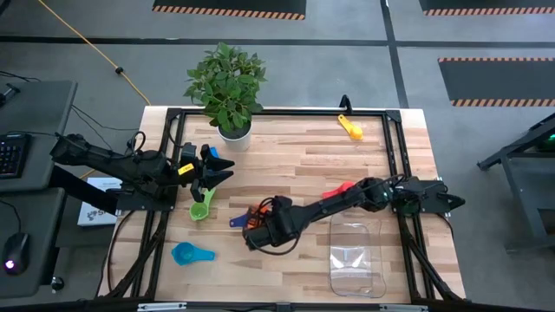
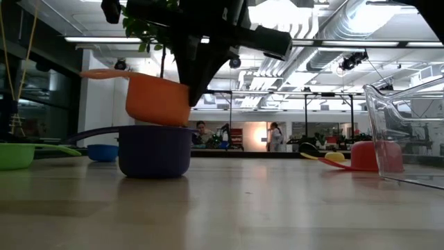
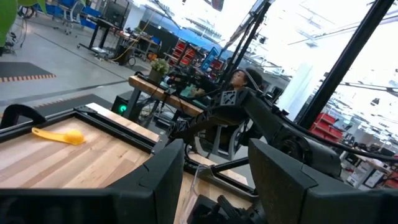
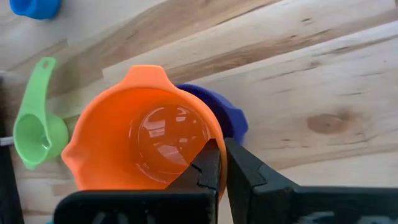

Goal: Nest measuring cups in basket
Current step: Stack the orange measuring cup on top of the dark blue measuring cup

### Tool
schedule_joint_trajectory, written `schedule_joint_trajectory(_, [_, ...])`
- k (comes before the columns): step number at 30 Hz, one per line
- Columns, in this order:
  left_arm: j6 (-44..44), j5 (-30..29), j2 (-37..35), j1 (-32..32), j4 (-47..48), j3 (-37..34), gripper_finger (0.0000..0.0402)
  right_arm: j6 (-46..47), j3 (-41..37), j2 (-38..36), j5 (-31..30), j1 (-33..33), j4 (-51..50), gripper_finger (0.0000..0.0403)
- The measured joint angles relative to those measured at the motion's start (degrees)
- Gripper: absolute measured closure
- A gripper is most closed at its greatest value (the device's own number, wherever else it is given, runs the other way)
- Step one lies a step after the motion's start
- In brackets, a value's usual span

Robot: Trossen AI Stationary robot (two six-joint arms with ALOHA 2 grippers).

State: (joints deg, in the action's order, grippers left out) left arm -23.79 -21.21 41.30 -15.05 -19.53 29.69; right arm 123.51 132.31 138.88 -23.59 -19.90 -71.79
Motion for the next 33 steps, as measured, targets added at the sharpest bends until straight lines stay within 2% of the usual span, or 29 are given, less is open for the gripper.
schedule_joint_trajectory(5, [0.0,0.0,0.0,0.0,0.0,0.0,0.0229,0.5,0.0,0.3,0.4,0.0,0.0,0.0383])
schedule_joint_trajectory(13, [0.0,0.0,0.0,0.0,0.0,0.0,0.0229,-1.7,0.0,0.3,-0.6,0.0,0.0,0.0275])
schedule_joint_trajectory(19, [0.0,0.0,0.0,0.0,0.0,0.0,0.0229,-12.2,-0.1,-3.0,-2.8,-0.3,-1.0,0.0217])
schedule_joint_trajectory(22, [0.0,0.0,0.0,0.0,0.0,0.0,0.0229,-24.0,0.0,-4.9,1.1,-1.1,0.0,0.0210])
schedule_joint_trajectory(25, [0.0,0.0,0.0,0.0,-0.1,0.0,0.0229,-34.4,0.0,-5.1,9.5,-2.8,3.6,0.0227])
schedule_joint_trajectory(27, [0.0,0.0,0.0,0.0,-0.1,0.0,0.0229,-38.6,0.1,-4.0,14.3,-4.0,7.3,0.0260])
schedule_joint_trajectory(31, [0.0,0.0,0.0,0.0,0.0,0.0,0.0229,-41.1,-0.1,0.7,16.7,-5.2,12.0,0.0369])
schedule_joint_trajectory(33, [0.0,0.0,0.0,0.0,-0.1,0.0,0.0229,-40.8,-0.1,2.8,16.6,-4.8,13.9,0.0390])
